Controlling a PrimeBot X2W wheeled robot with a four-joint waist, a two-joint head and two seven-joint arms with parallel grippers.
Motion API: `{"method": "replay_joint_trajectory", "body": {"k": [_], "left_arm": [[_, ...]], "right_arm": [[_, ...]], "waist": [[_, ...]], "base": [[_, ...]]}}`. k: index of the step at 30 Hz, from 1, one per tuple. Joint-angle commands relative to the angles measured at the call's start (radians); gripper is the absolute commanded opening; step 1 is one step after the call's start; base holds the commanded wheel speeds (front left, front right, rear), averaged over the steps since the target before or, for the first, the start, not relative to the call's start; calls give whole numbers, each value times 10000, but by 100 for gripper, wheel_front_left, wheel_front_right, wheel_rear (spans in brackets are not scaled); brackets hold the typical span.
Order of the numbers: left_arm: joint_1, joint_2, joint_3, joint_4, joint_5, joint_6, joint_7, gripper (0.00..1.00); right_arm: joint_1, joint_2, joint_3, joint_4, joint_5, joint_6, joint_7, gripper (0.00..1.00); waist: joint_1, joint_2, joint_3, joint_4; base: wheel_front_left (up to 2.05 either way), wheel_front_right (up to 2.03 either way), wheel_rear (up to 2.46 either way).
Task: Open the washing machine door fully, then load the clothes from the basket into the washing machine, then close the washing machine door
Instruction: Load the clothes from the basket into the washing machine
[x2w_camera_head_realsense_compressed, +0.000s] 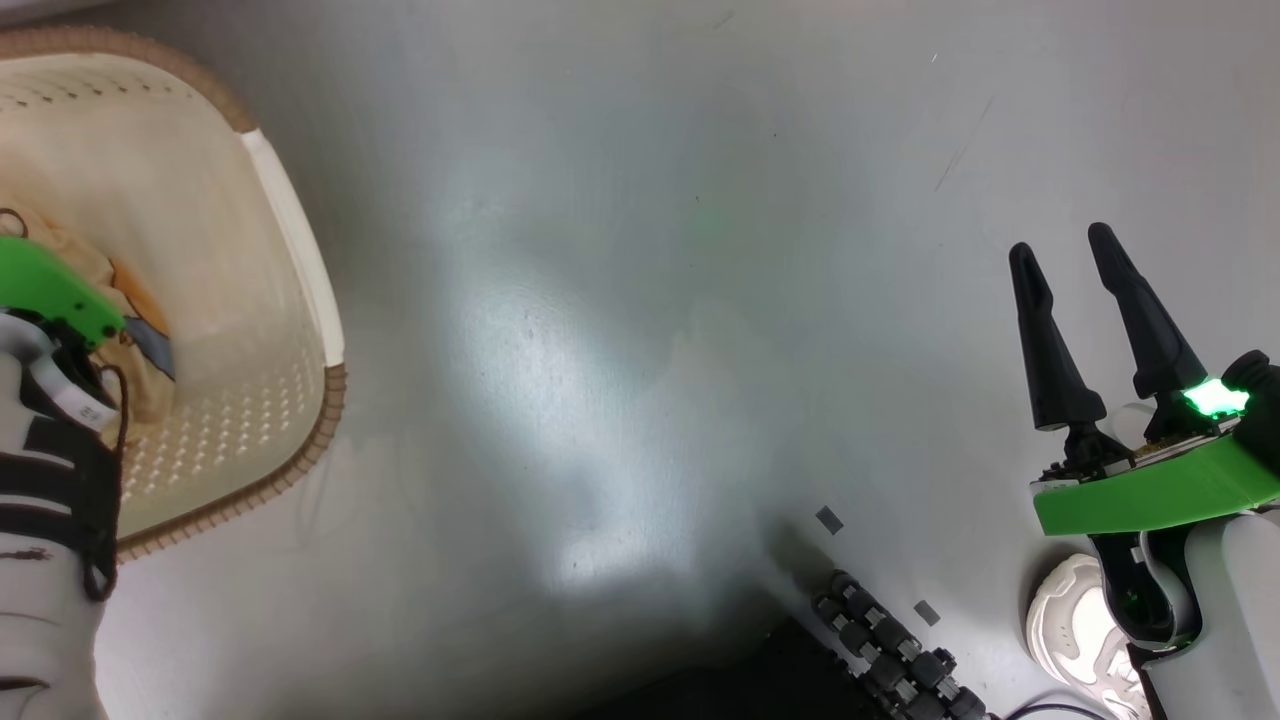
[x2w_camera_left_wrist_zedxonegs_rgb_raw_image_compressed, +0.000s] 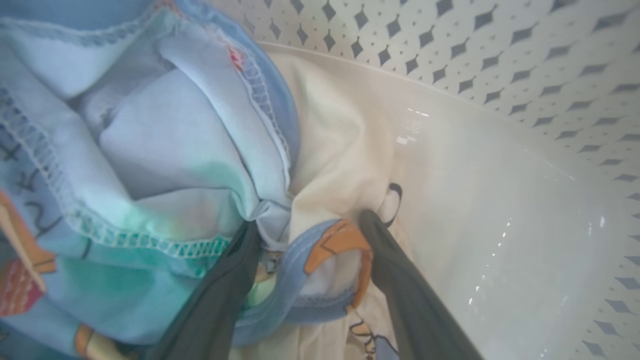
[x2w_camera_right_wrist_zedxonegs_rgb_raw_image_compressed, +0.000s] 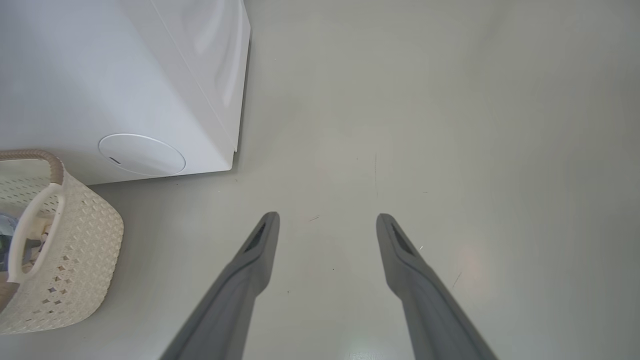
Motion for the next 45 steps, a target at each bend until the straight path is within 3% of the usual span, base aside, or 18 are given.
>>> {"method": "replay_joint_trajectory", "body": {"k": [1,4,6,10,11,22,31,35,45], "left_arm": [[178,424,55,-15,-62,134,-25,100],[92,418,-6,5,-51,196,37,100],[46,420,-35,14,-54,209,30,50],[70,359,-105,33,-58,214,-11,5],[95,348,-112,38,-69,204,-24,0],[552,33,35,62,-426,-110,-502,0],[1749,-685,291,-373,-791,-947,-1705,0],[2409,-966,426,-1439,-672,-1212,-1760,0],[4931,-1660,792,-4426,283,-1381,-1765,0]], "right_arm": [[409,-228,117,-180,167,16,-48,100],[426,-253,107,-193,176,16,-48,100],[423,-264,95,-207,184,16,-48,100],[403,-275,45,-210,188,16,-48,100],[397,-283,36,-207,187,16,-48,100],[413,-316,-21,-144,137,16,-48,100],[671,-334,-56,-102,91,16,-48,100],[862,-362,-127,-122,43,16,-48,100],[1367,-353,-22,-25,-184,16,-48,100]], "waist": [[0,-1,79,-27],[0,-1,159,-28],[0,-1,207,-25],[0,-1,253,1],[0,-1,252,9],[0,-1,-125,259],[0,-1,-1381,823],[0,-1,-1949,1193],[0,-1,-3837,1826]], "base": [[0,0,0],[0,0,0],[0,0,0],[0,0,0],[0,0,0],[0,0,0],[0,0,0],[0,0,0],[0,0,0]]}}
